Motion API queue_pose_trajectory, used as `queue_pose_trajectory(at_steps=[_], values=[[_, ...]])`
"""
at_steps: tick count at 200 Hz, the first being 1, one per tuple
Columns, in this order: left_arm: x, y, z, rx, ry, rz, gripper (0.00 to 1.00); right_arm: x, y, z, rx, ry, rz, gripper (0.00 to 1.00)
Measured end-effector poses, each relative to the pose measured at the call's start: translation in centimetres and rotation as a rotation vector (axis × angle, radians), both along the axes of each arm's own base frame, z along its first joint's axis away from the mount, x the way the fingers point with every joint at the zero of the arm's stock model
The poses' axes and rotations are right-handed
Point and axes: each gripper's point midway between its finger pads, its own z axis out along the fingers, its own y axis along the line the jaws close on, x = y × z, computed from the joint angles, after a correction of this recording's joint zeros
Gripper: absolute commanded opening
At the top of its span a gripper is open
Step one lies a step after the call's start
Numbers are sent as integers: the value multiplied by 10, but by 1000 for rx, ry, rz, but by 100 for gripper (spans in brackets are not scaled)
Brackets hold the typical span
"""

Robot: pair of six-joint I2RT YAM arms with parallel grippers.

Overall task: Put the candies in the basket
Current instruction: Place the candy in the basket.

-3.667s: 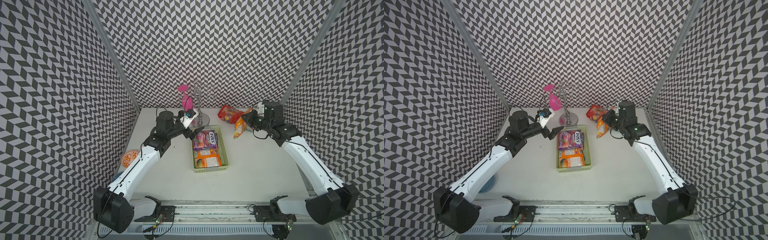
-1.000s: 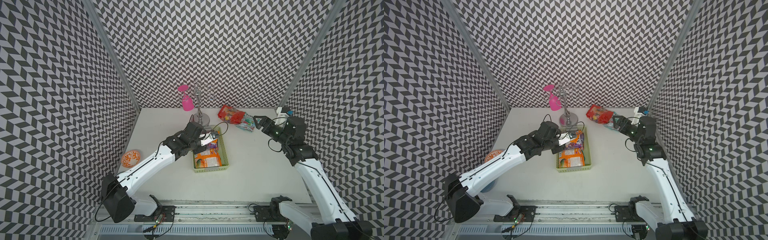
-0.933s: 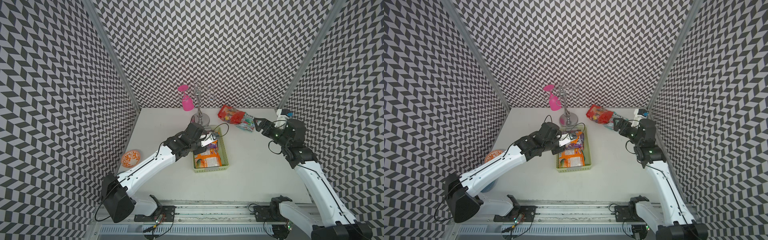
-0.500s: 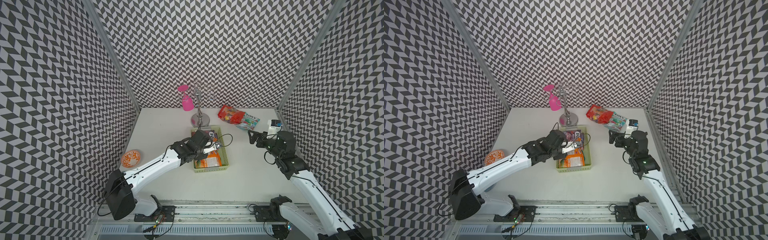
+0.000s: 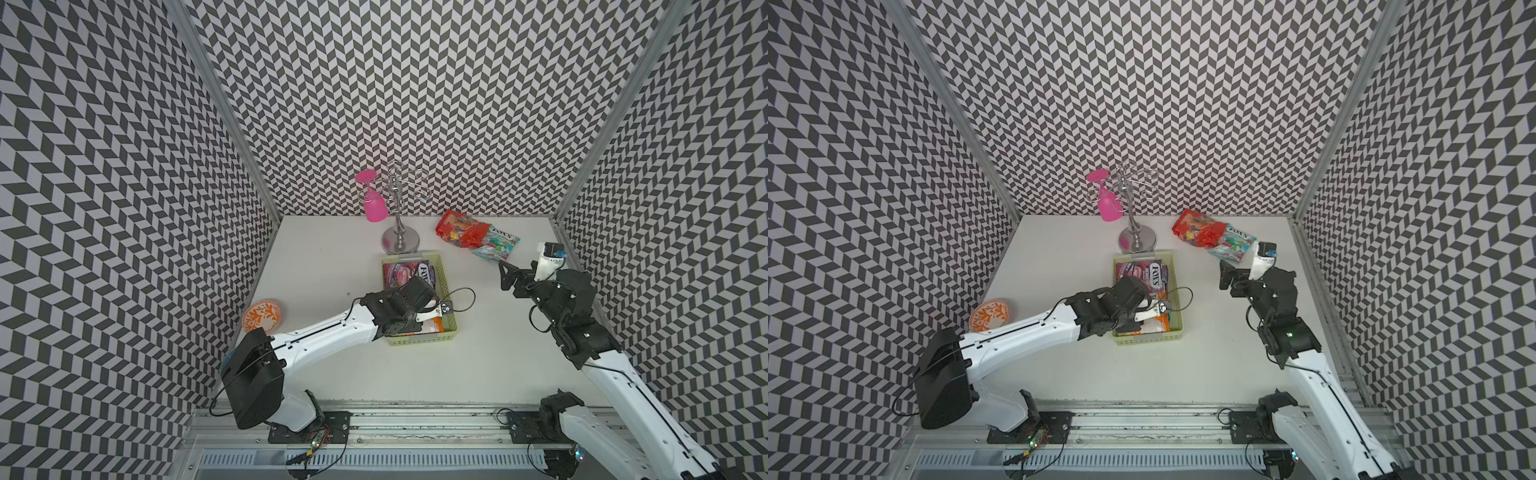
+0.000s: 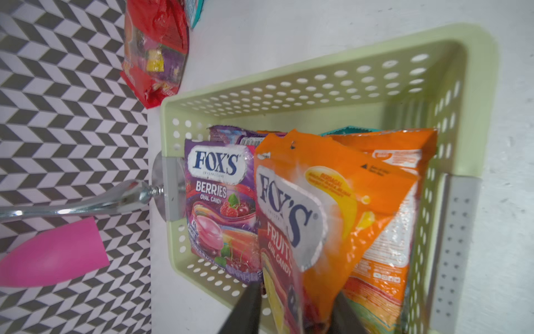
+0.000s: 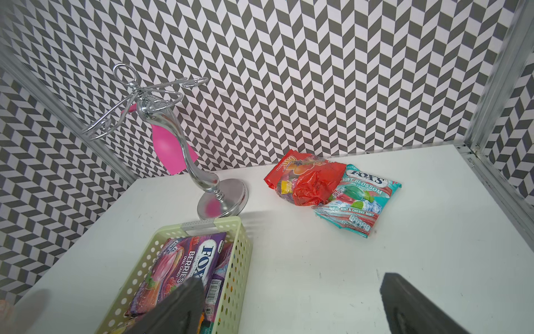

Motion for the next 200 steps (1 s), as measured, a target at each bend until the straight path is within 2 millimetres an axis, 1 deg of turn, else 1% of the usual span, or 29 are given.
queue_pose_trajectory(at_steps=[17, 59, 65, 74, 88, 109, 119, 133, 158, 178, 200], values=[[-4, -5, 5, -21, 28, -13, 60, 0, 0, 0, -6, -2, -4, 99], [-10, -21, 33, -122, 89, -53, 61, -1, -2, 2, -20, -13, -14, 99], [-9, -23, 38, -146, 98, -57, 63, -1, -2, 1, -23, -14, -15, 99], [-5, -22, 45, -177, 104, -47, 65, -1, -2, 0, -24, -16, -15, 99], [8, -13, 53, -214, 96, -4, 67, -1, -2, -1, -27, -14, -13, 99], [29, 1, 56, -232, 66, 67, 68, -1, -3, -1, -29, -14, -18, 99], [34, 5, 53, -231, 52, 87, 68, -1, -3, -1, -29, -15, -18, 99], [35, 8, 41, -217, 47, 98, 69, -1, -2, 0, -28, -17, -18, 99], [27, 17, 10, -162, 75, 109, 71, 0, -3, -3, -32, -9, -23, 99], [20, 23, -12, -129, 97, 113, 72, 0, -2, -2, -31, -13, -21, 99], [15, 27, -26, -108, 117, 118, 72, 3, -1, -7, -35, 4, -18, 99]])
